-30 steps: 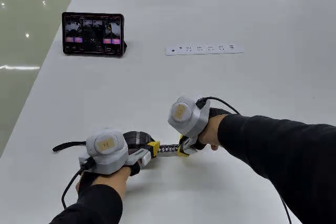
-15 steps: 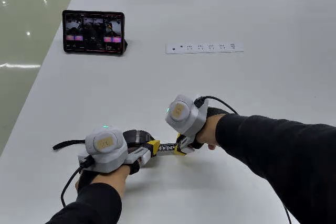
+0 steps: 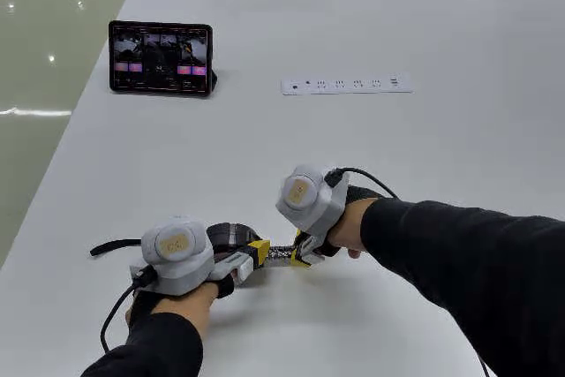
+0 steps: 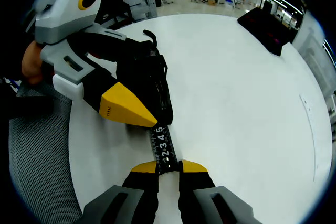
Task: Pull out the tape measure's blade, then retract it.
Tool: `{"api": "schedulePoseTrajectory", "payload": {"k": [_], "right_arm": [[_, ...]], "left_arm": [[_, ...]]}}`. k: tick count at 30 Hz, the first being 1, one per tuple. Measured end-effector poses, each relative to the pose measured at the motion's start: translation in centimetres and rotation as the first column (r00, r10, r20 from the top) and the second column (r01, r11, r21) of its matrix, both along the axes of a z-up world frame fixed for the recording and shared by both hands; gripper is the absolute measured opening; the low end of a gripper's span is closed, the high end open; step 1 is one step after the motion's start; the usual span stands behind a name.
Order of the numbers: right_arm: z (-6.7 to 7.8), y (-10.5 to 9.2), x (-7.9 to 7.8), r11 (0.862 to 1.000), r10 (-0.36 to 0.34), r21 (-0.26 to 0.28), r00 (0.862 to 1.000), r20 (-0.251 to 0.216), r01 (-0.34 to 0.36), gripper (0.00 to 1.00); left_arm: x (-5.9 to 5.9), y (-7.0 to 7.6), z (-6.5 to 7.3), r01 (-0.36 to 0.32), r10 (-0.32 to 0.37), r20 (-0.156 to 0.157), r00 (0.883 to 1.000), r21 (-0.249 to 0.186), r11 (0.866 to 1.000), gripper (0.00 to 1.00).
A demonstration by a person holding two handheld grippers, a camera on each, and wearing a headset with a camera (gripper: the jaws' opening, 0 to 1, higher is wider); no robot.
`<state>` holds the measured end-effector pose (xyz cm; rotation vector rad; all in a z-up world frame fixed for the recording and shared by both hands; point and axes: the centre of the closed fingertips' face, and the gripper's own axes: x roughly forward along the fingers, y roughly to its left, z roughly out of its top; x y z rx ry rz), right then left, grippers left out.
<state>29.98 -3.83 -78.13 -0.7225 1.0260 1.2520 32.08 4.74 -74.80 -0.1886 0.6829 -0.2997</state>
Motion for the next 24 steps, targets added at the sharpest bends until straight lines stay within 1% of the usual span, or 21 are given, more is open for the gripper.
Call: {"api": "schedulePoseTrajectory", "payload": {"k": [8, 14, 18, 24], "right_arm": [[0.02, 0.03, -0.07, 1.000, 0.007, 0.002, 1.000, -0.003, -0.007, 0.10], [0.00, 0.06, -0.06, 1.000, 0.005, -0.008, 1.000, -0.007, -0.005, 0.10], [0.11, 0.23, -0.10, 1.000, 0.008, -0.017, 1.000, -0.009, -0.008, 0.10], [0.08, 0.20, -0.04, 1.000, 0.008, -0.019, 1.000, -0.012, -0.008, 0.10]], "left_arm": [[-0.04, -0.01, 0.07, 0.006, -0.006, 0.000, 1.000, -0.014, 1.000, 0.60], [-0.04, -0.03, 0.05, 0.009, -0.009, 0.003, 1.000, -0.010, 1.000, 0.60], [-0.08, -0.08, 0.06, 0.016, -0.016, 0.008, 1.000, 0.001, 1.000, 0.60], [-0.03, -0.03, 0.08, 0.014, -0.014, 0.003, 1.000, -0.005, 1.000, 0.60]]}}
